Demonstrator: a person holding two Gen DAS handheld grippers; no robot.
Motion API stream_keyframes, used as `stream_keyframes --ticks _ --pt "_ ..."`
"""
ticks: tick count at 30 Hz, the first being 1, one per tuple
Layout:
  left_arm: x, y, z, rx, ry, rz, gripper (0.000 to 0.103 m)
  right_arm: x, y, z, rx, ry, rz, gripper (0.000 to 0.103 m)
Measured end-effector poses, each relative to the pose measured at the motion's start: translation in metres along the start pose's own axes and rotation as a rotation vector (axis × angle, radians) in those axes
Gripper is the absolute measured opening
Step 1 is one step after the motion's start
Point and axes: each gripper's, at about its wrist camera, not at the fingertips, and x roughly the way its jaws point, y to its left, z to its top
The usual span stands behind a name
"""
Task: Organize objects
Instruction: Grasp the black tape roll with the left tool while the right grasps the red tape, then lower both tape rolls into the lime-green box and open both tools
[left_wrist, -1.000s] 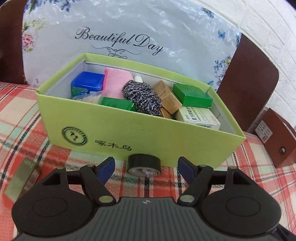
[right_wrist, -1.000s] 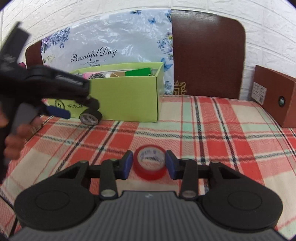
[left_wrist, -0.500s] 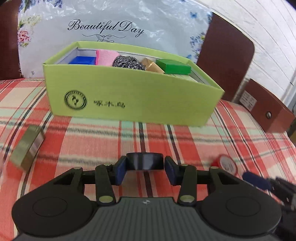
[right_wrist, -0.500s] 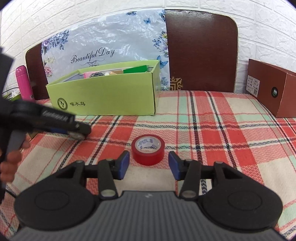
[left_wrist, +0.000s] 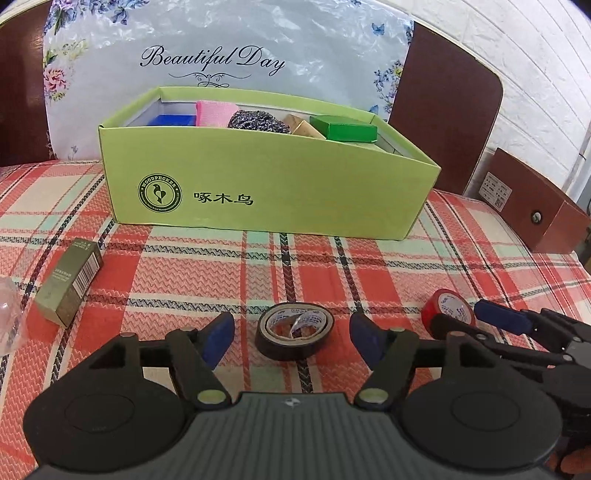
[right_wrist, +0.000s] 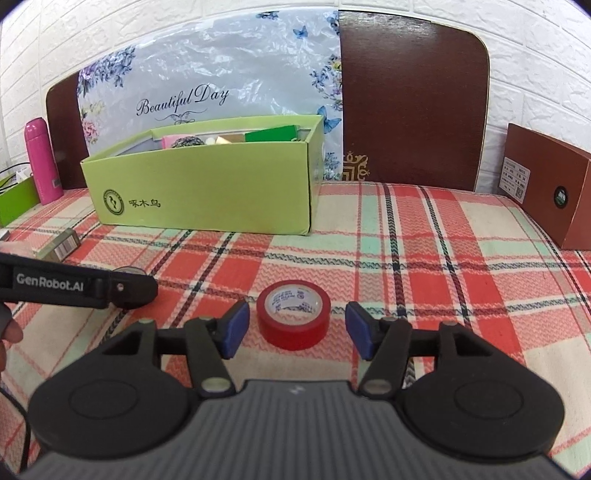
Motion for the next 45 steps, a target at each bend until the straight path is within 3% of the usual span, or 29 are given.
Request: stream_keyframes --ticks 3,4,5,6,12,19,27,30,35,45 --pt "0.003 -0.003 -0.001 0.025 -0.011 0.006 0.072 0.005 0.001 0.002 0.000 -0.002 -0.007 0.057" --pt "0.003 -0.004 -0.002 0.038 -0.012 0.007 0.068 0.007 0.001 0.002 0.004 0.002 -0.009 0.057" --pt "0.003 -0.004 -0.002 0.049 -0.014 0.012 0.050 0.009 0.001 0.001 0.008 0.015 -0.005 0.050" --pt "0.002 -0.005 -0.003 0.061 -0.016 0.016 0.047 0.011 0.000 0.000 0.012 0.033 0.006 0.046" --pt "-0.014 -0.002 0.002 -0.001 -0.003 -0.030 0.046 -0.001 0.007 -0.001 -0.008 0.041 0.046 0.046" --pt "-0.053 -0.006 0.031 0.006 -0.123 -0.088 0.046 -0.030 0.018 0.028 -0.038 -0.074 0.109 0.045" --pt "-0.071 0.020 0.089 0.016 -0.242 -0.029 0.046 -0.033 0.031 0.085 -0.084 -0.196 0.139 0.046" --pt "-0.065 0.037 0.112 0.009 -0.263 0.010 0.046 -0.023 0.041 0.104 -0.101 -0.212 0.149 0.046" --pt "-0.039 0.071 0.144 -0.072 -0.224 0.013 0.046 0.005 0.066 0.128 -0.120 -0.215 0.180 0.046" --pt "-0.005 0.093 0.161 -0.058 -0.189 0.039 0.046 0.071 0.114 0.151 -0.168 -0.191 0.214 0.046"
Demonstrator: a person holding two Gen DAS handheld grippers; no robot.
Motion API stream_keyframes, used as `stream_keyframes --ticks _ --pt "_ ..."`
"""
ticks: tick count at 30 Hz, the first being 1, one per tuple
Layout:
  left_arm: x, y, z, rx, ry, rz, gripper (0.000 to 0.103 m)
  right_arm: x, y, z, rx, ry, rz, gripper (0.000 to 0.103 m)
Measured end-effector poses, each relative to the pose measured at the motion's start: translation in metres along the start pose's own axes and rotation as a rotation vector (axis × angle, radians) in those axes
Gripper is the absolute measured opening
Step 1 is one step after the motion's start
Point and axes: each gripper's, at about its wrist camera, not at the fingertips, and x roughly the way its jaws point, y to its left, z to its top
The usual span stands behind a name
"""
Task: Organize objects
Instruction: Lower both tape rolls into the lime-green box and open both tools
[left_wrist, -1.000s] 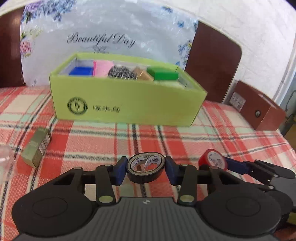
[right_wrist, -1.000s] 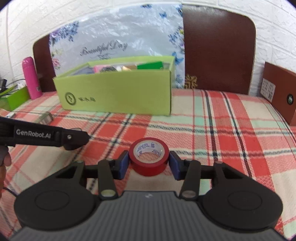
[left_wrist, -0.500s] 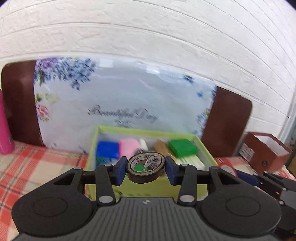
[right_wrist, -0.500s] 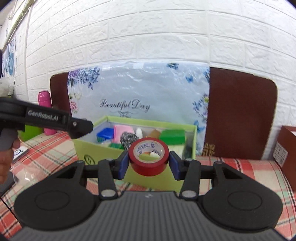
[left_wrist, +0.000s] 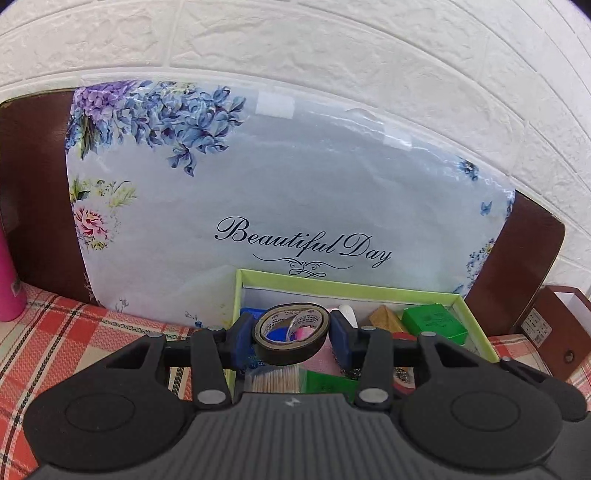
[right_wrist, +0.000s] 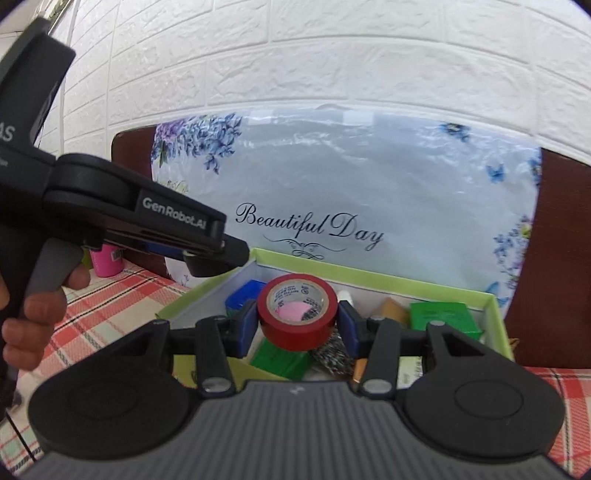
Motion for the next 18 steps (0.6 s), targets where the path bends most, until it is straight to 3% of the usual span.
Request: stream_keyframes --ticks 2,3,4,5,7,11,18 --pt "0.006 0.002 -0.002 -0.002 0.002 -0.007 0.048 0.014 0.005 -0.001 0.001 0.004 0.009 0.046" --pt "0.008 0.004 -0.003 -0.005 0.003 -0.014 0.063 0.021 0.006 -0.003 0.004 0.008 0.025 0.046" --pt "0.008 0.005 -0.006 -0.013 0.006 -0.013 0.075 0.027 0.005 -0.006 0.011 0.008 0.059 0.055" --pt "0.008 0.006 -0.009 -0.017 0.003 -0.010 0.076 0.029 0.005 -0.010 0.014 0.013 0.076 0.066" --pt "0.006 0.009 -0.014 -0.012 0.004 -0.015 0.076 0.024 0.005 -0.017 0.008 -0.001 0.059 0.069" --pt "0.002 0.010 -0.016 -0.037 0.013 -0.005 0.076 0.005 0.001 -0.030 -0.016 -0.043 -0.007 0.085" --pt "-0.032 -0.009 -0.017 -0.041 -0.020 -0.034 0.077 -0.033 -0.013 -0.038 0.045 -0.058 -0.052 0.095"
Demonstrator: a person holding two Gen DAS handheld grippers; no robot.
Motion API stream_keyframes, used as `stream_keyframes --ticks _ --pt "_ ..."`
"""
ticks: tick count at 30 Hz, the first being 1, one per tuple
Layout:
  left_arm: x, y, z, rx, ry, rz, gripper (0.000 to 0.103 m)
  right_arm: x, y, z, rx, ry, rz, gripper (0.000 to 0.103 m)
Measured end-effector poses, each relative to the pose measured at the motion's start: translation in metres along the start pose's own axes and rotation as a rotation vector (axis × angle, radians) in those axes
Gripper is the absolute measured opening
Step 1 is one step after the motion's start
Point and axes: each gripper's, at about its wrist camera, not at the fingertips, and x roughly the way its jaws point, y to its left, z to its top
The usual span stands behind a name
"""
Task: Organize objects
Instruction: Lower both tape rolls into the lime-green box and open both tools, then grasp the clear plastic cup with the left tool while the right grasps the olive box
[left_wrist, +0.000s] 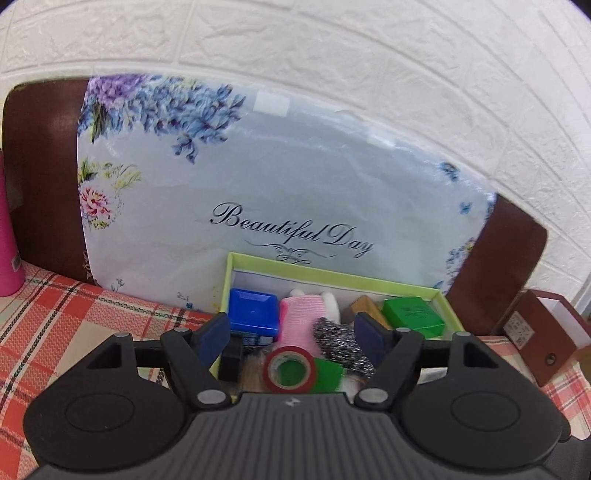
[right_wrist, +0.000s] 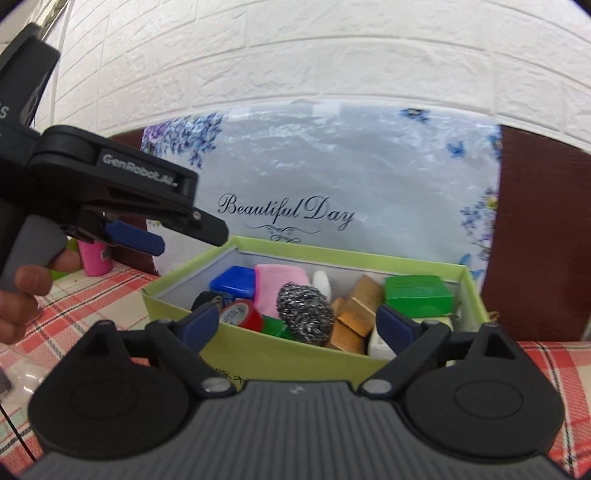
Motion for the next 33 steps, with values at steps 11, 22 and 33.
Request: stream_keyframes --ticks 11,22,33 --pt "-0.067 -0.030 -0.073 -0.025 0.016 -0.053 0.081 -0.069 -0.020 -0.048 0.087 0.093 -0.046 0.101" --pt "-0.104 -0.004 -0.150 -0.070 0.075 0.130 0.081 -0.096 -0.016 -0.079 0.139 0.171 -0.024 0.101" --pt "-0.119 0.070 -0.140 -0.203 -0.043 0.291 0.081 -0.085 0.035 -0.072 -0.003 0.196 0.052 0.097"
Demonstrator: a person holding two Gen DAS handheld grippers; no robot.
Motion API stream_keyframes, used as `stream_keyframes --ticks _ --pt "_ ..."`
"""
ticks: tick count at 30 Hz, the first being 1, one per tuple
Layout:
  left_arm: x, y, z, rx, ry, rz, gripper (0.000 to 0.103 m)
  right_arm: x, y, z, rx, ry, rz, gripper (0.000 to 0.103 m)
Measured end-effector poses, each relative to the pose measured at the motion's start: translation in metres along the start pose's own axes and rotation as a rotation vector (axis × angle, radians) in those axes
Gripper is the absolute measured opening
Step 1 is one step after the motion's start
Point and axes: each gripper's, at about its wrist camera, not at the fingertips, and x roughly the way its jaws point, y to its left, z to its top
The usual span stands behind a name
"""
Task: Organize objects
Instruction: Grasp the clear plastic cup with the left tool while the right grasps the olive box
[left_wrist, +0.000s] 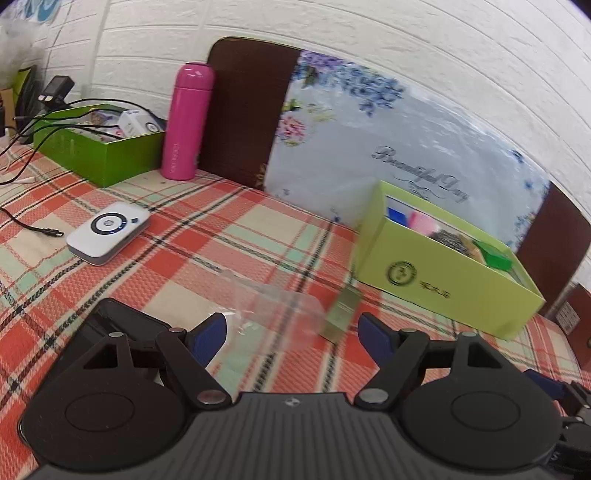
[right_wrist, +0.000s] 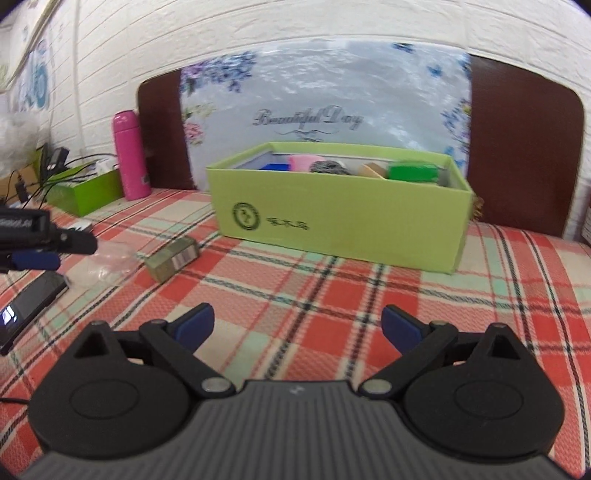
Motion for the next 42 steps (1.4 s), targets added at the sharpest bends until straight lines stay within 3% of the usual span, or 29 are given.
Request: stream_keyframes --ticks 1,3,5,7,19,22,25,28,31,34,37,40,42 --pt "0.005 0.004 0.002 -0.007 0.010 -0.004 0.079 0.003 0.007 0.003 -0.018 -0.003 0.010 0.094" --pt "0.014 0.011 0.003 -0.032 0.038 -0.041 0.060 0.013 0.020 0.010 -0.043 -0.007 0.028 0.088" --pt "0.021 0.015 0.003 -0.047 0.079 -0.078 0.026 0.027 0.033 0.018 -0.055 0.000 0.051 0.078" --pt "0.023 0.015 -0.001 -0.039 0.105 -0.101 0.016 0.043 0.045 0.027 -0.046 0.013 0.077 0.071" --pt "0.022 0.016 -0.017 0.019 0.143 -0.117 0.013 0.123 0.086 0.060 0.038 0.097 0.188 0.069" --pt "0.021 0.017 -0.016 0.020 0.145 -0.122 0.013 0.136 0.090 0.056 0.019 0.157 0.191 0.034" --pt "0.022 0.014 -0.016 0.024 0.154 -0.139 0.012 0.122 0.084 0.052 -0.033 0.128 0.175 0.022" --pt "0.023 0.003 -0.015 0.044 0.161 -0.177 0.009 0.101 0.076 0.043 -0.162 0.098 0.100 0.022" --pt "0.025 -0.011 -0.015 0.066 0.177 -0.223 0.009 0.075 0.053 0.027 -0.202 0.093 0.054 0.022" --pt "0.028 -0.029 -0.018 0.099 0.194 -0.253 0.009 0.042 0.019 0.011 -0.147 0.106 0.023 0.022" --pt "0.033 -0.050 -0.023 0.128 0.219 -0.293 0.009 0.010 -0.006 -0.002 -0.135 0.097 -0.073 0.022" --pt "0.033 -0.073 -0.030 0.171 0.249 -0.347 0.009 -0.010 -0.030 -0.011 -0.068 0.095 -0.124 0.022" --pt "0.033 -0.087 -0.036 0.200 0.264 -0.342 0.009 -0.017 -0.040 -0.018 -0.029 0.095 -0.144 0.022"
